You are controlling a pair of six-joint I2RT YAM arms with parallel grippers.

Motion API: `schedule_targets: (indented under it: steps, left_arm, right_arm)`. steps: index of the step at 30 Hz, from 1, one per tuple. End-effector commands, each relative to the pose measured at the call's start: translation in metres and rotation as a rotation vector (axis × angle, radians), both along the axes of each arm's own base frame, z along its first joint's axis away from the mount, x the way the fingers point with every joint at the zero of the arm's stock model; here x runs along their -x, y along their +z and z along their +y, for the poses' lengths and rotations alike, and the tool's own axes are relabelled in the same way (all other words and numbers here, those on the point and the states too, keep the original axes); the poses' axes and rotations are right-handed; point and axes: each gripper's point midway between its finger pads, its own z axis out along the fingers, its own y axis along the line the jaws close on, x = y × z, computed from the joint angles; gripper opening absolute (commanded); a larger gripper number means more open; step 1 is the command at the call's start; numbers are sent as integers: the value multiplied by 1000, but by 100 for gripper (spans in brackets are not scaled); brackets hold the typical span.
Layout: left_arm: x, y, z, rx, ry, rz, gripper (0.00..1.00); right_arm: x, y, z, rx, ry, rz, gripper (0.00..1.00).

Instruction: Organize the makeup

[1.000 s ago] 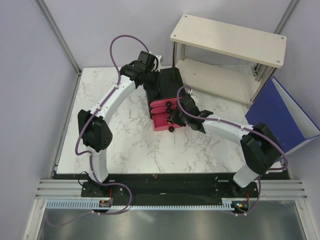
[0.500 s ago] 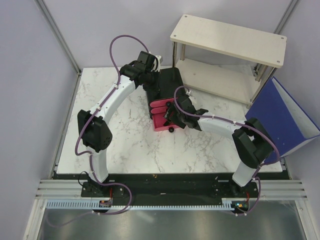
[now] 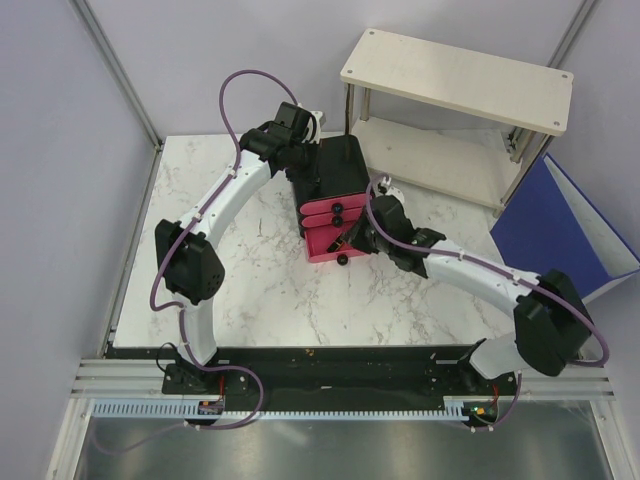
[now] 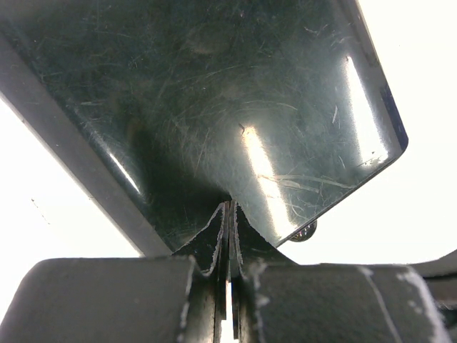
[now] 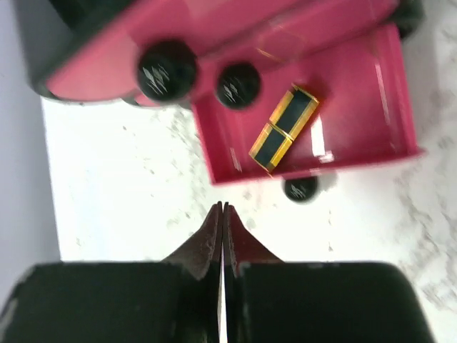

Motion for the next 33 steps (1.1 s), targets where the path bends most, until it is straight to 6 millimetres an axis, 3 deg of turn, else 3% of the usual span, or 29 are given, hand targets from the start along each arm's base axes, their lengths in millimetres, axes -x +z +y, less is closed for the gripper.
schedule_targets:
  steps: [1, 2, 4, 7, 12, 19, 24, 33]
  left_arm:
    - [25, -52, 24, -161, -16, 174, 2]
    - [25, -51, 24, -160, -15, 171, 2]
    - [25, -52, 25, -162, -17, 173, 2]
    - [26, -53, 25, -165, -18, 175, 2]
    - [27, -53, 26, -164, -19, 177, 2]
    - [29, -55, 27, -167, -18, 184, 2]
    - [29, -53, 28, -170, -15, 179, 2]
    - [29, -53, 31, -181, -11, 175, 2]
  right_arm:
    - [36, -35, -25, 14, -23, 82, 0]
    - [48, -54, -32, 8, -36, 123, 0]
    - [60, -72, -40, -56, -94, 178, 0]
    - [63, -81, -47, -159, -146, 211, 0]
    - [57, -83, -45, -269, -172, 209, 0]
    - [46, -91, -22, -443, -167, 235, 0]
    - [42, -105, -15, -504, -204, 276, 0]
    - [16, -108, -1, -530, -217, 257, 0]
